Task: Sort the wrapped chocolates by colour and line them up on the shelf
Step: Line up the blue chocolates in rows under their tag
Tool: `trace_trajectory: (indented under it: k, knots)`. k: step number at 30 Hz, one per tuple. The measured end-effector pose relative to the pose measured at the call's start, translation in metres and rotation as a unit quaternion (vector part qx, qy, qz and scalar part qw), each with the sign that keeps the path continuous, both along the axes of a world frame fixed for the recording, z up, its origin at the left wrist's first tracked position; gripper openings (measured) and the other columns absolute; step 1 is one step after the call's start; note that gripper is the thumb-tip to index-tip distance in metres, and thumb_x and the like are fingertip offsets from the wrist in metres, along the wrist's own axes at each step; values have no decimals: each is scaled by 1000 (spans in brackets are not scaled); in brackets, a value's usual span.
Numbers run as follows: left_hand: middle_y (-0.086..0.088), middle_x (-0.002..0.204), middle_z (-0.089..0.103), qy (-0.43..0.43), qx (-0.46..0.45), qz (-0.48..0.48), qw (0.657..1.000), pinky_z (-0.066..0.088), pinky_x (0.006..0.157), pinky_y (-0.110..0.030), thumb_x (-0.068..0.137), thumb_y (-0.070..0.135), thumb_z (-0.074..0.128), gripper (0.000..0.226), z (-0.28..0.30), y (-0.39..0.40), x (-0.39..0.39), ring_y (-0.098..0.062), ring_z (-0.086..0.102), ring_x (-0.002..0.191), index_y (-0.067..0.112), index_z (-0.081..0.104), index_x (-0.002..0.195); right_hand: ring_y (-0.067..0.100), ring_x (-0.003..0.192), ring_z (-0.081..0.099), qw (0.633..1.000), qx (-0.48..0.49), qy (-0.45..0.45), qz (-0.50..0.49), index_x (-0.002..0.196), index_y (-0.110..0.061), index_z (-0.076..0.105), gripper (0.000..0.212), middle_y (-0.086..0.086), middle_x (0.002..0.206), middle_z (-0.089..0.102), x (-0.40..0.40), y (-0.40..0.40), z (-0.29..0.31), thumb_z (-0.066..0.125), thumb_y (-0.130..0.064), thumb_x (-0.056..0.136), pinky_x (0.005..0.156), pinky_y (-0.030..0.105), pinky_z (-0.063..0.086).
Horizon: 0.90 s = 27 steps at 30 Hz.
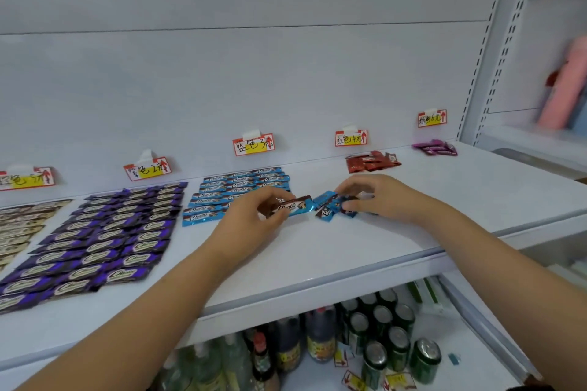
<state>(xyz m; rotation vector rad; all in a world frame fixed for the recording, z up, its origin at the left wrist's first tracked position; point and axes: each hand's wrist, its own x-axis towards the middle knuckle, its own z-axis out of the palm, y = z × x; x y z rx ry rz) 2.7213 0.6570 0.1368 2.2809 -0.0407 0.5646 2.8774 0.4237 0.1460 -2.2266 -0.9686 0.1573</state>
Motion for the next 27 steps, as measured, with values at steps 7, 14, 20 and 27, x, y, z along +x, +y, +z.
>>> trace_trajectory:
  k: [7, 14, 20, 27]
  knots:
    - [8, 84, 64, 32, 29, 5, 999, 41, 69, -14, 92, 20, 66, 22, -8, 34, -40, -4, 55, 77, 42, 68, 97, 7, 99, 55, 990, -91, -102, -26, 114, -36, 63, 35, -10, 109, 59, -10, 2, 12, 77, -30, 82, 81, 20, 44]
    - [8, 91, 65, 47, 53, 31, 997, 38, 69, -10, 94, 23, 64, 18, -7, 41, -48, -5, 55, 83, 34, 69, 107, 9, 103, 63, 998, 57, -18, -32, 104, -29, 72, 23, -8, 105, 69, -25, 13, 18, 61, -12, 95, 86, 25, 54]
    - [10, 95, 58, 63, 158, 98, 980, 40, 76, -20, 92, 27, 63, 13, -6, 50, -56, -10, 53, 90, 37, 64, 98, 2, 95, 62, 996, 64, -35, 58, 92, -34, 69, 22, -14, 97, 67, -70, 79, 6, 68, -12, 90, 85, 19, 50]
    - [8, 115, 51, 23, 262, 86, 961, 44, 96, -31, 94, 23, 56, 31, -6, 46, -81, -13, 51, 109, 20, 65, 123, 10, 104, 54, 967, -33, -238, 81, 110, -25, 67, 19, -9, 108, 59, -89, 80, -11, 53, -24, 97, 90, 32, 45]
